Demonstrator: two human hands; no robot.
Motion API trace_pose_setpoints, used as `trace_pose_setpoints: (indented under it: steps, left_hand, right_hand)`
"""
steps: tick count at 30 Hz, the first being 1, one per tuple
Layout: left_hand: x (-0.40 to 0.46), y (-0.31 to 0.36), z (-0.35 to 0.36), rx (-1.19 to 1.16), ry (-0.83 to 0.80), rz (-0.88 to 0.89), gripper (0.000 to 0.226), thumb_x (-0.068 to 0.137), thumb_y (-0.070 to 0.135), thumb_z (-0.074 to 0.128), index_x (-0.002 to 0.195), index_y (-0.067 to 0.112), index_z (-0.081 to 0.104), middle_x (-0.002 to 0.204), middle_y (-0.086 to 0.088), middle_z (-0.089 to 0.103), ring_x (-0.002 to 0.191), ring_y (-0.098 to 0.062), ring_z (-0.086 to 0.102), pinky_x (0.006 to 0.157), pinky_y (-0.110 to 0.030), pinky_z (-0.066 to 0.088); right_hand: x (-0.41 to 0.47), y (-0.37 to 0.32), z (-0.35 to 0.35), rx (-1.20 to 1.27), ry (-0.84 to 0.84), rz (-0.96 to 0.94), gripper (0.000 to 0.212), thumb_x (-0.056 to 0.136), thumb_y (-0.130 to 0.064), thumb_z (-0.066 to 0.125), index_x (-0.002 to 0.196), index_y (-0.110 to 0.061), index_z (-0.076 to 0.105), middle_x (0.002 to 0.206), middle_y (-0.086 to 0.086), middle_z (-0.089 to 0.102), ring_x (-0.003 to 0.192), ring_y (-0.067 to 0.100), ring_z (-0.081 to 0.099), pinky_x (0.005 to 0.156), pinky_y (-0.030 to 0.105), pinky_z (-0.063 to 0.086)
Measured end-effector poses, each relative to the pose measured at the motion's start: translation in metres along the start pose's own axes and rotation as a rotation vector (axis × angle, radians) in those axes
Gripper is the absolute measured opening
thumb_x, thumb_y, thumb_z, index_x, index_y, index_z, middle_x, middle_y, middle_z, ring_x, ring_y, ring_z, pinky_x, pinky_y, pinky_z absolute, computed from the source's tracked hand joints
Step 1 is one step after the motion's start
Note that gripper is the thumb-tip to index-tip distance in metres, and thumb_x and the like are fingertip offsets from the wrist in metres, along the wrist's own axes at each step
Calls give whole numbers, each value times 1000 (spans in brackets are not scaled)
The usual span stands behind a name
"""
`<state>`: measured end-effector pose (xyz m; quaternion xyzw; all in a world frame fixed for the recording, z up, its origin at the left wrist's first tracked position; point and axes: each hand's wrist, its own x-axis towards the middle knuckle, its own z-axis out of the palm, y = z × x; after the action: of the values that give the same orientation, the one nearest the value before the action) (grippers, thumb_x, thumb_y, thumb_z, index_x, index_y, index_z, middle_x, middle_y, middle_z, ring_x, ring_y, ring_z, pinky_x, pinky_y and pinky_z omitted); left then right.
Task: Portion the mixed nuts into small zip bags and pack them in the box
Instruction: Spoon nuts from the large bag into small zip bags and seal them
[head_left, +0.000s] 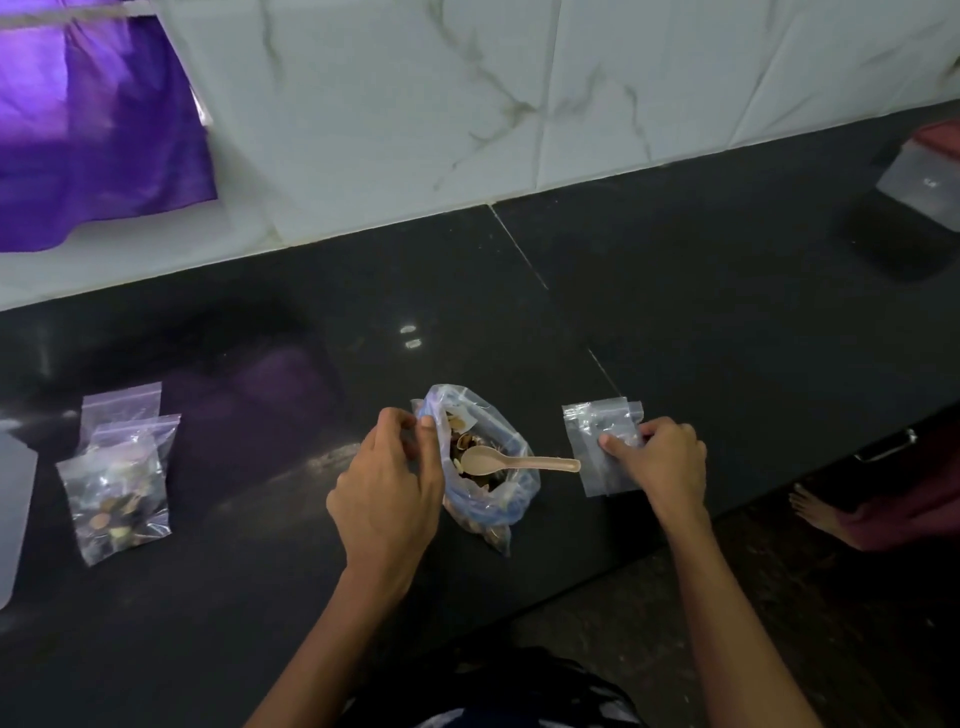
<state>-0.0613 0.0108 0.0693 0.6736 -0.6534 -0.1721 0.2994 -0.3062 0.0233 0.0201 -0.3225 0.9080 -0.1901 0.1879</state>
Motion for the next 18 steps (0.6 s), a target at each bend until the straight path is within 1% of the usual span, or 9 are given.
trace_pose_setpoints:
  steps: [3, 4, 6, 8, 11, 13, 14, 16, 18]
  left_hand:
    - [-1, 0, 3, 10, 9, -33, 26, 96, 48, 40, 89, 25, 49, 71, 14, 53, 63, -13, 55, 63, -33, 40]
    - [-1, 0, 4, 10, 23, -37, 27, 96, 48, 40, 89, 25, 49, 70, 15, 53, 64, -15, 56, 64, -34, 42]
    - [-2, 0, 6, 9, 39, -39, 28, 95, 50, 38, 89, 25, 48, 68, 17, 50, 64, -16, 56, 65, -35, 42]
    - [-5, 0, 6, 6, 37, -39, 27, 95, 49, 38, 88, 25, 48, 67, 18, 49, 64, -15, 56, 63, -33, 40]
    - [-8, 0, 5, -8, 40, -58, 27, 96, 49, 39, 89, 25, 49, 68, 16, 51, 64, -18, 59, 64, -38, 47]
    - [-9, 2, 3, -27, 50, -67, 28, 95, 49, 39, 88, 24, 50, 67, 15, 52, 64, -19, 60, 65, -40, 50]
    - [-10, 4, 2, -40, 57, -58, 28, 95, 49, 38, 87, 25, 50, 65, 15, 52, 62, -17, 59, 63, -40, 50]
    - [-11, 8, -2, -92, 65, -19, 28, 93, 51, 38, 85, 26, 49, 62, 16, 52, 57, -9, 57, 58, -38, 50]
    - [-11, 11, -8, -180, 59, 24, 28, 92, 54, 41, 82, 30, 50, 61, 14, 55, 54, -4, 56, 53, -34, 48]
  right_hand:
    - [3, 6, 1, 88, 14, -18, 33, 79, -36, 73, 99, -15, 58, 105, 7, 58, 98, 23, 55, 77, 36, 49]
    - [3, 8, 1, 117, 35, -29, 24, 81, -32, 71, 94, -16, 57, 100, 5, 60, 93, 21, 57, 72, 33, 49]
    - [2, 10, -2, 158, 73, -62, 11, 88, -26, 64, 88, -18, 57, 93, 2, 62, 82, 15, 56, 61, 27, 42]
    - [0, 13, -5, 185, 87, -79, 10, 92, -28, 57, 90, -19, 61, 93, 0, 63, 80, 14, 57, 58, 26, 41]
    - [-4, 16, -11, 238, 130, -77, 18, 93, -34, 54, 98, -20, 65, 99, 1, 64, 85, 15, 60, 65, 29, 48]
    - [-13, 11, -25, 370, 145, -89, 14, 92, -34, 55, 97, -24, 63, 102, -2, 63, 89, 13, 59, 68, 26, 47]
    - [-19, 7, -33, 458, 148, -125, 12, 92, -34, 56, 97, -25, 64, 102, -4, 64, 92, 12, 59, 70, 26, 47]
    - [-39, -11, -46, 637, 175, -263, 13, 91, -32, 59, 97, -25, 67, 99, -8, 65, 93, 9, 61, 74, 28, 51]
    - [-66, -35, -50, 800, 183, -415, 10, 89, -23, 62, 96, -26, 67, 94, -6, 65, 86, 8, 62, 70, 21, 52]
